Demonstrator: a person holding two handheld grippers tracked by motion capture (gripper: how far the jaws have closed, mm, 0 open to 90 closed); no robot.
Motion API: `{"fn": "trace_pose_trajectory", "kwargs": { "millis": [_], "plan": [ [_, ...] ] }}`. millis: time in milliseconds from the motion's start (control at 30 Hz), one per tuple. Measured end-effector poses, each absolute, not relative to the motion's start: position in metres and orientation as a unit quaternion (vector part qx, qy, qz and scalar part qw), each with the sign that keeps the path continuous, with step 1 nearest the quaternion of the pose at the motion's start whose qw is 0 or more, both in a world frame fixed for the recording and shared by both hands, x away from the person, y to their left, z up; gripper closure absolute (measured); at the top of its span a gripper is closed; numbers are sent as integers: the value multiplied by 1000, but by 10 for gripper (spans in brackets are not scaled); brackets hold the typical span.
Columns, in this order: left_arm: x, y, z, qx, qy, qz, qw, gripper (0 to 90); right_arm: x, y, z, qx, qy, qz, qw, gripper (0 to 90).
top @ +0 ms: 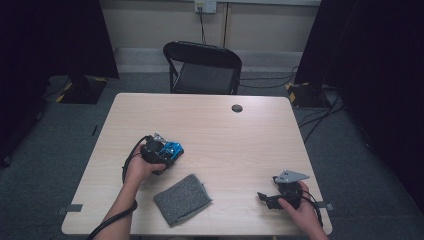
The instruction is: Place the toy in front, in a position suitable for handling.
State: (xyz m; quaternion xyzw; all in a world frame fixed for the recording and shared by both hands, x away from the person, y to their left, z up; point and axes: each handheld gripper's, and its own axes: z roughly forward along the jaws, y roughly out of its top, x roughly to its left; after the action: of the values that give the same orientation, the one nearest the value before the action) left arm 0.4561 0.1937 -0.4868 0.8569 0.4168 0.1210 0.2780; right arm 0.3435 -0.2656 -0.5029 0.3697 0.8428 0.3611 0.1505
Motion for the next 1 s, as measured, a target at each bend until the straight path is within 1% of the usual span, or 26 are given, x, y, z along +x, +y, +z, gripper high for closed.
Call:
{"fn": "trace_pose_trajectory", "kwargs": {
  "millis": [200, 600, 767, 800, 867, 933, 1000],
  "plan": [
    [456, 191, -484, 860, 420, 125, 262, 262, 344, -266, -503, 370, 843, 361, 150, 114],
    [456, 189, -482, 862, 420, 129, 253, 262, 344, -266, -503, 369, 843, 362, 150, 114],
    [456, 190, -482, 854, 427, 132, 268, 265, 344, -266, -503, 369, 843, 362, 150, 114],
    [455, 191, -482, 857, 421, 136, 264, 256, 344, -266, -503, 369, 843, 362, 150, 114],
    [455, 192, -480, 854, 424, 136, 271, 200, 344, -266, -503, 369, 843, 362, 150, 114],
    [454, 194, -477, 855, 424, 138, 267, 204, 344, -266, -503, 369, 843, 362, 150, 114],
    [454, 197, -477, 856, 425, 134, 262, 177, 344, -266, -503, 369, 843, 362, 150, 114]
  ]
}}
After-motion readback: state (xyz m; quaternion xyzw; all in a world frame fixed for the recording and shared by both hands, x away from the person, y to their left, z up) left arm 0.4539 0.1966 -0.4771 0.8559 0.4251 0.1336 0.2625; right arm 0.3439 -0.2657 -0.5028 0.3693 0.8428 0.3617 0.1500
